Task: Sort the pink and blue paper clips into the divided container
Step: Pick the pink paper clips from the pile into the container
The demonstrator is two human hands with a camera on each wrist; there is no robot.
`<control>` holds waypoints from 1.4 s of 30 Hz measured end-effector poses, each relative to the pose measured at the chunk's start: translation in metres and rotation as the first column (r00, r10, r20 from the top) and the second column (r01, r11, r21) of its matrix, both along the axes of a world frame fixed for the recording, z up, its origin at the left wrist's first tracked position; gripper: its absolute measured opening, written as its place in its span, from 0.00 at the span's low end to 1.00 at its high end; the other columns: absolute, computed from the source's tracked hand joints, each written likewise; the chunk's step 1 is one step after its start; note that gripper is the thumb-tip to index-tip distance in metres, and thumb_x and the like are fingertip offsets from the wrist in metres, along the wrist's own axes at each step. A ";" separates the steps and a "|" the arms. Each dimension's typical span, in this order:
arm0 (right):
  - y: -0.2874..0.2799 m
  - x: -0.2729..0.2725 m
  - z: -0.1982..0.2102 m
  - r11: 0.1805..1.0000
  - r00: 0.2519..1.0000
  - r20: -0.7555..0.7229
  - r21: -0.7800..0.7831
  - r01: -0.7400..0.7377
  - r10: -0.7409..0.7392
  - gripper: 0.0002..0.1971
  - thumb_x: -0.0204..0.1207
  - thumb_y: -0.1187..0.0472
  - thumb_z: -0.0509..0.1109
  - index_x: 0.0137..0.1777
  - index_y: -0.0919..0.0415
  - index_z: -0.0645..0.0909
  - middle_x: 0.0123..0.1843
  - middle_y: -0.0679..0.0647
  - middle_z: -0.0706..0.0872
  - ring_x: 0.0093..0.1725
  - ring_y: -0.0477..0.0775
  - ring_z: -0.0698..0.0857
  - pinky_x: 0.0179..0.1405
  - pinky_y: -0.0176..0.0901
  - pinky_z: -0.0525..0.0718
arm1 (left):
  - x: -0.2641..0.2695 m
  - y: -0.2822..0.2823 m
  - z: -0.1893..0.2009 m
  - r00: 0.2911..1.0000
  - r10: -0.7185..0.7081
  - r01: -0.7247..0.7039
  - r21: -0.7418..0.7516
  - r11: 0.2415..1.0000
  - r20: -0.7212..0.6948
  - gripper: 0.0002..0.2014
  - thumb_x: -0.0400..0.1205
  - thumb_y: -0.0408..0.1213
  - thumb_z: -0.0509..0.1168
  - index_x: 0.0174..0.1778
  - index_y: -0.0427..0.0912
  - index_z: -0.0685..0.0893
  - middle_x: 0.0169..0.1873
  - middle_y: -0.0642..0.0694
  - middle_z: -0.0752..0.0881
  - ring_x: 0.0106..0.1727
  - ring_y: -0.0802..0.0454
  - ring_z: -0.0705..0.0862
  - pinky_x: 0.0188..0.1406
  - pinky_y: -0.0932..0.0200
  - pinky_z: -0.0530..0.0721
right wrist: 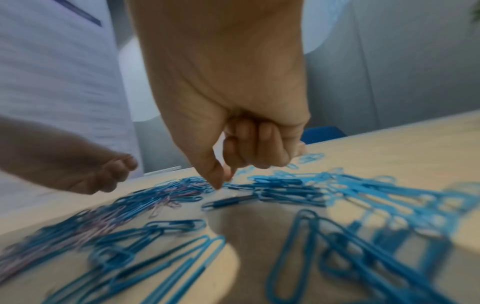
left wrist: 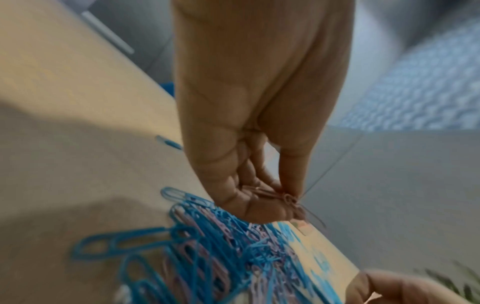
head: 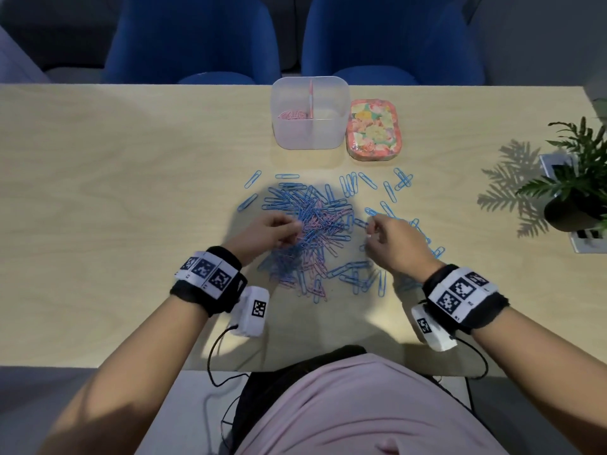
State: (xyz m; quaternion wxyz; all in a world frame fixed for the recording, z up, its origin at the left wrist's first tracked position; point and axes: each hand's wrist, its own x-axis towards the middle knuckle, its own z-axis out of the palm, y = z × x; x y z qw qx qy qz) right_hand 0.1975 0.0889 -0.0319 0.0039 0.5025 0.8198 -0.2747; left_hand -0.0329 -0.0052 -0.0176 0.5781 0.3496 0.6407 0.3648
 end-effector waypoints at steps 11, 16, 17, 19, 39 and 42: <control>-0.024 -0.045 -0.010 0.994 0.993 0.020 -0.011 -0.112 0.113 0.09 0.74 0.53 0.69 0.48 0.58 0.79 0.50 0.57 0.86 0.53 0.61 0.83 0.42 0.44 0.70 | 0.014 0.004 0.003 0.956 0.144 -0.067 -0.288 0.955 0.255 0.16 0.83 0.40 0.59 0.28 0.46 0.71 0.19 0.53 0.73 0.17 0.61 0.73 0.16 0.71 0.68; -0.021 -0.040 -0.013 0.984 0.996 -0.019 -0.158 -0.084 0.082 0.05 0.72 0.61 0.68 0.37 0.57 0.76 0.45 0.58 0.84 0.46 0.59 0.82 0.41 0.43 0.73 | 0.016 -0.008 -0.005 0.993 -0.087 0.076 -0.137 0.988 -0.076 0.10 0.82 0.33 0.62 0.35 0.44 0.74 0.25 0.48 0.78 0.19 0.64 0.77 0.19 0.72 0.73; -0.019 -0.038 -0.013 0.979 0.997 -0.026 -0.190 -0.075 0.072 0.05 0.71 0.62 0.68 0.36 0.58 0.76 0.42 0.57 0.83 0.43 0.58 0.81 0.39 0.42 0.72 | 0.015 -0.010 -0.007 0.976 -0.134 0.117 -0.108 0.987 -0.171 0.08 0.83 0.34 0.62 0.37 0.44 0.76 0.26 0.48 0.78 0.21 0.65 0.77 0.24 0.69 0.76; -0.016 -0.031 -0.013 0.970 0.997 -0.040 -0.235 -0.067 0.059 0.06 0.71 0.64 0.68 0.34 0.59 0.76 0.36 0.53 0.80 0.37 0.53 0.78 0.34 0.41 0.71 | 0.014 -0.012 -0.010 0.875 -0.254 0.249 -0.068 0.966 -0.412 0.05 0.81 0.38 0.64 0.40 0.43 0.79 0.28 0.52 0.76 0.27 0.61 0.75 0.35 0.61 0.75; -0.021 -0.054 -0.017 0.967 0.979 -0.181 -0.219 -0.130 0.091 0.07 0.78 0.59 0.67 0.48 0.62 0.82 0.44 0.56 0.85 0.43 0.52 0.78 0.44 0.42 0.73 | 0.000 -0.015 -0.001 0.960 -0.074 0.082 0.019 0.996 -0.272 0.07 0.78 0.31 0.68 0.37 0.43 0.78 0.34 0.44 0.82 0.35 0.55 0.80 0.38 0.65 0.79; -0.021 -0.053 -0.014 0.966 0.975 -0.139 -0.166 -0.198 0.176 0.06 0.76 0.58 0.69 0.46 0.61 0.81 0.45 0.57 0.86 0.43 0.53 0.79 0.41 0.43 0.73 | -0.002 -0.015 0.001 0.997 0.049 -0.048 0.020 0.999 -0.052 0.06 0.77 0.28 0.68 0.44 0.42 0.80 0.36 0.44 0.86 0.32 0.63 0.85 0.32 0.74 0.80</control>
